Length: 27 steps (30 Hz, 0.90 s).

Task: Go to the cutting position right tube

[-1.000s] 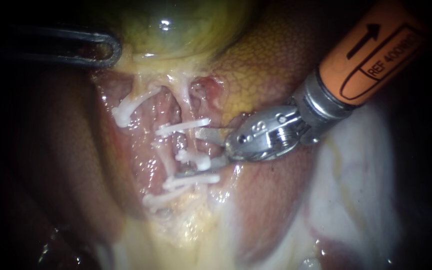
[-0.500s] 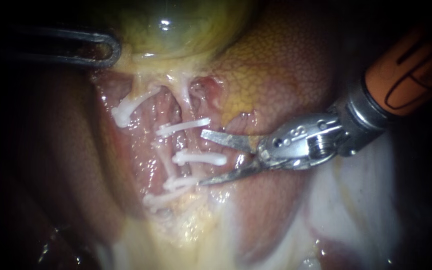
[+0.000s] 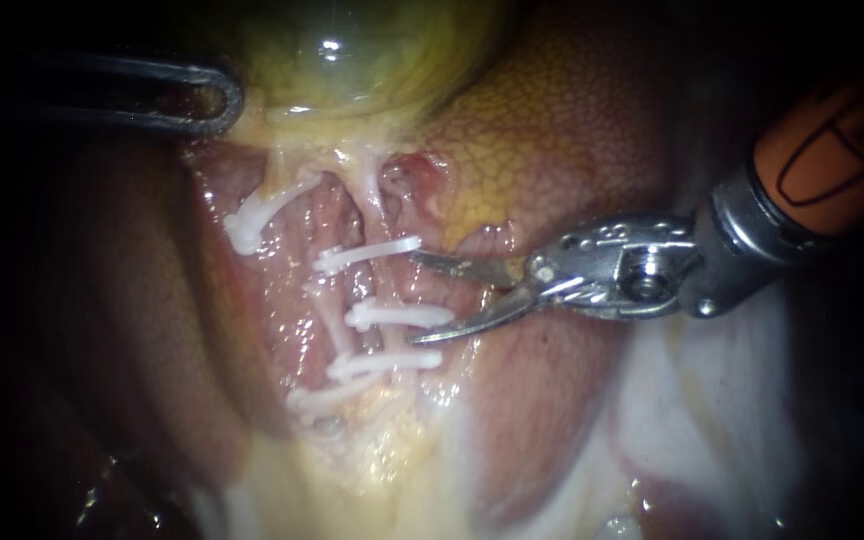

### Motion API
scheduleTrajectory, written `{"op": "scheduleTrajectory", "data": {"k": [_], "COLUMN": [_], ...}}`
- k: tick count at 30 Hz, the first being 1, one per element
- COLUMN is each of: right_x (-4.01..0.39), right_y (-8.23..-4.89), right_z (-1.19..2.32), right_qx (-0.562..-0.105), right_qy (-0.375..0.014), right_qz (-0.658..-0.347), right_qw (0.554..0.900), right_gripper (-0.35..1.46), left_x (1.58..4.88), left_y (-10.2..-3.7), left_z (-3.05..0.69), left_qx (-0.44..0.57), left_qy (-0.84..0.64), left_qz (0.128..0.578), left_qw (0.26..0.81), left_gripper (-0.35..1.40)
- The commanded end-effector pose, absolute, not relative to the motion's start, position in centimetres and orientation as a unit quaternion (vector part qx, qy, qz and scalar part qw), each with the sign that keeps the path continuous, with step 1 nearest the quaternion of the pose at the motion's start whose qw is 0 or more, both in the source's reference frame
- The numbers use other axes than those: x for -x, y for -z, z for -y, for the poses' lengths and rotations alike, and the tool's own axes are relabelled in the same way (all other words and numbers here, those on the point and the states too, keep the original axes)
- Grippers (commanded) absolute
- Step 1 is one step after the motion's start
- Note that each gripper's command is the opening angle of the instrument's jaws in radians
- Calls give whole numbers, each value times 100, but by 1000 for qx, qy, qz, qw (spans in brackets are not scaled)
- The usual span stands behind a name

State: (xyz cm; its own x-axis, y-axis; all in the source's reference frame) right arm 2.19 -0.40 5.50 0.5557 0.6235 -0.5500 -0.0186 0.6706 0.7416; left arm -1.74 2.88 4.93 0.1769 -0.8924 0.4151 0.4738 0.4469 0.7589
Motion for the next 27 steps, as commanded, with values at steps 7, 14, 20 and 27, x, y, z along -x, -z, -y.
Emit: {"op": "scheduleTrajectory", "data": {"k": [7, 14, 20, 27], "right_x": [-228, -244, -259, -272], "right_y": [-560, -572, -576, -584], "right_z": [37, 45, 47, 39], "right_qx": [-363, -375, -390, -407], "right_qy": [-216, -210, -191, -169], "right_qz": [-418, -426, -466, -516], "right_qw": [804, 796, 771, 734], "right_gripper": [118, 118, 118, 116], "left_x": [174, 174, 174, 174], "left_y": [-493, -493, -492, -492], "left_z": [-288, -288, -288, -288], "left_qx": [-239, -239, -239, -239], "left_qy": [469, 469, 469, 469], "left_qz": [438, 438, 438, 438], "left_qw": [729, 729, 729, 729], "left_gripper": [-35, -35, -35, -35]}}
